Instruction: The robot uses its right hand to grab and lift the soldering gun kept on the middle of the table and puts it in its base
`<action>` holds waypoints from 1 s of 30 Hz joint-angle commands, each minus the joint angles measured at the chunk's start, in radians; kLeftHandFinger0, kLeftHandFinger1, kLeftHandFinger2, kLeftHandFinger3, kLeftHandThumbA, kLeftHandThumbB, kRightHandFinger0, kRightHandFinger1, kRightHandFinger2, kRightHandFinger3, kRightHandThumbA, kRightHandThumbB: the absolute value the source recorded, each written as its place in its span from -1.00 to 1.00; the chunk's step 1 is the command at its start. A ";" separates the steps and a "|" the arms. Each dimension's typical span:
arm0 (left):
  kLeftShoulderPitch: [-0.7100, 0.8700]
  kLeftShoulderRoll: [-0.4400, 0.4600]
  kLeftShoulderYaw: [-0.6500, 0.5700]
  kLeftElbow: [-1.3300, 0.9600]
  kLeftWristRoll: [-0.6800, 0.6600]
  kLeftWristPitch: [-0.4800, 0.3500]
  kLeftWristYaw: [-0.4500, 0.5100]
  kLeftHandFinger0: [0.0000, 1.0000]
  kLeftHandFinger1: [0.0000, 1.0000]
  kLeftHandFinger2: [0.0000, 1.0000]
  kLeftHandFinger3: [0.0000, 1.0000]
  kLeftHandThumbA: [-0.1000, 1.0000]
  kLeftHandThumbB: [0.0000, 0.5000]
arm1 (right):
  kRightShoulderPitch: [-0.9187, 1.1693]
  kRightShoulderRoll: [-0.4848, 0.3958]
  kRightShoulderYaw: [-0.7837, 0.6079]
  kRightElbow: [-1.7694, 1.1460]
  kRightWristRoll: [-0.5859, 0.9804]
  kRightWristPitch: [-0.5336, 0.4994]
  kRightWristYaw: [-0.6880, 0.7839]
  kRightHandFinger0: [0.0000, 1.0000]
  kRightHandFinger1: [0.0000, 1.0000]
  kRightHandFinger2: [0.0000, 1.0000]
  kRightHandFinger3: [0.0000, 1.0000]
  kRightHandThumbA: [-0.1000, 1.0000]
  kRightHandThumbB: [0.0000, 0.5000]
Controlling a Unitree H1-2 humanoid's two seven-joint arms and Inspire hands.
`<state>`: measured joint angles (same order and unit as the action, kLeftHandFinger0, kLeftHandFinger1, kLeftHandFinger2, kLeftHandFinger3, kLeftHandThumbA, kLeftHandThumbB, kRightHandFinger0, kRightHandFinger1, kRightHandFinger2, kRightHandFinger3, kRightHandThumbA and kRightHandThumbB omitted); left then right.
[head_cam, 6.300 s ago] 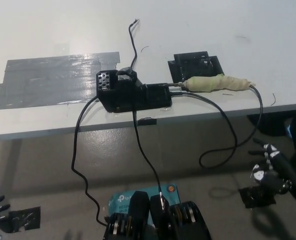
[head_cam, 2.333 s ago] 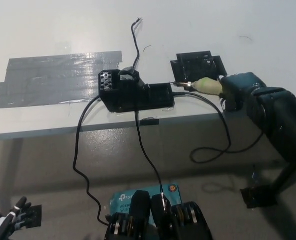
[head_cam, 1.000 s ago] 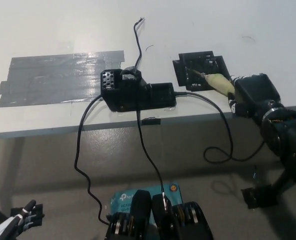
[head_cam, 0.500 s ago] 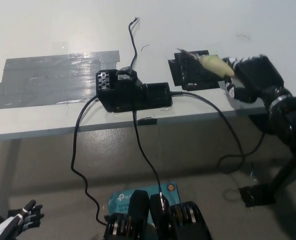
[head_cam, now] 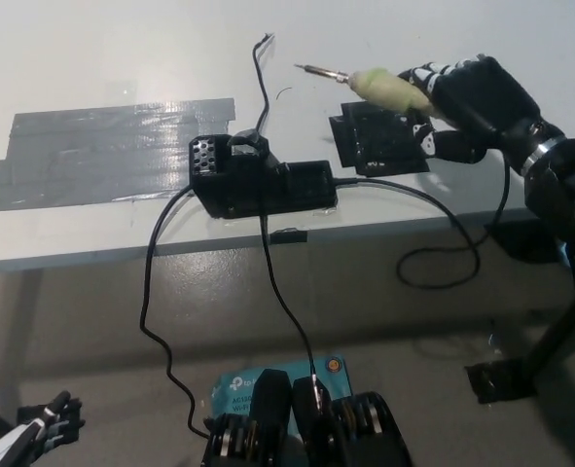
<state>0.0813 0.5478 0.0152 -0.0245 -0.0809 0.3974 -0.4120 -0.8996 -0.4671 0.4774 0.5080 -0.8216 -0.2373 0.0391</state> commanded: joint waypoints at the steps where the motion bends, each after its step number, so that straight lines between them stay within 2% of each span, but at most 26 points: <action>1: -0.008 0.017 0.001 -0.007 0.013 -0.022 0.004 0.90 1.00 1.00 1.00 1.00 -0.13 | -0.056 -0.042 0.004 -0.037 0.003 -0.101 0.012 -1.00 -0.44 0.44 0.27 -1.00 -0.98; 4: -0.015 0.021 -0.005 -0.010 0.019 -0.014 0.002 0.89 1.00 1.00 1.00 1.00 -0.24 | -0.062 -0.054 0.027 -0.030 -0.046 -0.137 -0.028 -1.00 -0.43 0.46 0.21 -1.00 -1.00; 7: -0.014 0.019 -0.001 -0.010 0.015 -0.019 -0.001 0.93 1.00 1.00 1.00 1.00 -0.19 | -0.071 -0.062 0.047 -0.029 -0.070 -0.155 -0.027 -1.00 -0.36 0.56 0.39 -0.97 -1.00; 8: -0.014 0.016 0.001 -0.013 0.017 -0.017 0.004 0.93 1.00 1.00 1.00 1.00 -0.29 | -0.083 -0.063 0.060 -0.007 -0.090 -0.174 -0.048 -1.00 -0.37 0.55 0.40 -1.00 -0.91; 9: -0.008 0.014 0.003 -0.011 0.014 -0.026 0.002 0.92 1.00 1.00 1.00 1.00 -0.28 | -0.089 -0.063 0.071 -0.009 -0.108 -0.167 -0.039 -1.00 -0.37 0.55 0.42 -1.00 -0.95; 10: -0.008 0.015 0.001 -0.010 0.017 -0.025 0.003 0.91 1.00 1.00 1.00 1.00 -0.29 | -0.096 -0.064 0.077 0.003 -0.118 -0.187 -0.061 -1.00 -0.47 0.47 0.34 -1.00 -0.82; 11: -0.008 0.015 0.001 -0.010 0.018 -0.025 0.003 0.91 1.00 1.00 1.00 1.00 -0.29 | -0.097 -0.064 0.077 0.006 -0.120 -0.190 -0.065 -1.00 -0.48 0.46 0.32 -1.00 -0.82; 12: -0.008 0.014 0.003 -0.014 0.016 -0.017 0.003 0.92 1.00 1.00 1.00 1.00 -0.39 | -0.110 -0.064 0.084 0.017 -0.137 -0.195 -0.077 -1.00 -0.55 0.40 0.30 -1.00 -0.74; 13: -0.001 0.012 0.004 -0.013 0.013 -0.017 0.001 0.93 1.00 1.00 1.00 1.00 -0.33 | -0.110 -0.064 0.085 0.013 -0.141 -0.191 -0.070 -1.00 -0.70 0.25 0.36 -0.99 -0.61; 14: 0.008 0.010 0.005 -0.012 0.008 -0.015 0.000 0.92 1.00 1.00 1.00 1.00 -0.33 | -0.114 -0.062 0.088 0.013 -0.148 -0.182 -0.058 -1.00 -0.88 0.08 0.13 -0.88 -0.72; 15: 0.007 0.010 0.005 -0.011 0.010 -0.014 0.001 0.92 1.00 1.00 1.00 1.00 -0.30 | -0.122 -0.060 0.091 0.019 -0.158 -0.180 -0.066 -1.00 -0.96 -0.01 -0.07 -0.76 -0.80; 16: 0.007 0.010 0.004 -0.009 0.012 -0.017 0.001 0.92 1.00 1.00 1.00 1.00 -0.30 | -0.126 -0.060 0.089 0.017 -0.161 -0.182 -0.073 -1.00 -0.97 -0.03 -0.11 -0.70 -0.87; 17: 0.006 0.012 0.002 -0.008 0.015 -0.024 0.000 0.91 1.00 1.00 1.00 1.00 -0.33 | -0.134 -0.056 0.085 0.028 -0.153 -0.199 -0.089 -1.00 -1.00 -0.04 -0.31 -0.70 -0.89; 18: 0.007 0.013 0.001 -0.006 0.016 -0.028 -0.002 0.92 1.00 1.00 1.00 1.00 -0.36 | -0.137 -0.053 0.080 0.026 -0.149 -0.203 -0.092 -1.00 -0.99 0.00 -0.36 -0.71 -0.96; 19: 0.006 0.014 0.000 -0.006 0.015 -0.028 -0.003 0.93 1.00 1.00 1.00 1.00 -0.35 | -0.138 -0.052 0.078 0.025 -0.150 -0.203 -0.091 -1.00 -0.88 0.13 0.00 -0.71 -0.98; 20: 0.006 0.014 0.000 -0.008 0.016 -0.020 -0.002 0.93 1.00 1.00 1.00 1.00 -0.33 | -0.143 -0.050 0.083 0.032 -0.167 -0.207 -0.118 -1.00 -0.86 0.16 0.23 -0.78 -0.99; 22: 0.015 0.015 -0.002 -0.015 0.021 -0.021 0.000 0.91 1.00 1.00 1.00 1.00 -0.33 | -0.140 -0.044 0.085 0.030 -0.177 -0.198 -0.115 -1.00 -0.86 0.17 0.45 -0.70 -1.00; 24: 0.015 0.012 0.005 -0.011 0.006 -0.018 -0.006 0.94 1.00 1.00 1.00 1.00 -0.28 | -0.149 -0.029 0.087 0.009 -0.200 -0.154 -0.085 -1.00 -0.93 0.10 0.33 -0.79 -0.95; 25: 0.014 0.012 0.004 -0.003 0.006 -0.030 -0.007 0.93 1.00 1.00 1.00 1.00 -0.14 | -0.150 -0.024 0.079 0.005 -0.187 -0.154 -0.074 -1.00 -0.97 0.04 0.25 -0.90 -0.66; 26: 0.020 0.009 0.004 -0.004 0.006 -0.033 -0.006 0.91 1.00 1.00 1.00 1.00 -0.12 | -0.146 -0.022 0.073 -0.005 -0.178 -0.152 -0.061 -1.00 -1.00 -0.09 0.04 -0.93 -0.43; 27: 0.021 0.007 0.004 -0.006 0.006 -0.030 -0.005 0.91 1.00 1.00 1.00 1.00 -0.11 | -0.148 -0.019 0.068 -0.007 -0.175 -0.150 -0.054 -1.00 -1.00 -0.20 -0.18 -0.94 -0.37; 28: 0.022 0.006 0.006 -0.007 0.002 -0.028 -0.006 0.97 1.00 1.00 1.00 1.00 -0.20 | -0.155 -0.012 0.065 0.000 -0.169 -0.142 -0.041 -1.00 -1.00 -0.25 -0.20 -0.89 -0.30; 29: 0.024 0.005 0.009 -0.011 -0.004 -0.024 -0.007 1.00 1.00 1.00 1.00 1.00 -0.27 | -0.168 0.000 0.061 0.014 -0.163 -0.131 -0.024 -1.00 -1.00 -0.39 -0.20 -0.86 -0.24; 30: 0.024 0.007 0.008 -0.015 -0.001 -0.023 -0.007 1.00 1.00 1.00 1.00 1.00 -0.31 | -0.174 0.002 0.064 0.023 -0.171 -0.131 -0.027 -1.00 -1.00 -0.44 -0.23 -0.84 -0.29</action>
<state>0.0930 0.5418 0.0130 -0.0227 -0.0691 0.3970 -0.4124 -0.9751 -0.4724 0.5692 0.5377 -0.9932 -0.3999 -0.0010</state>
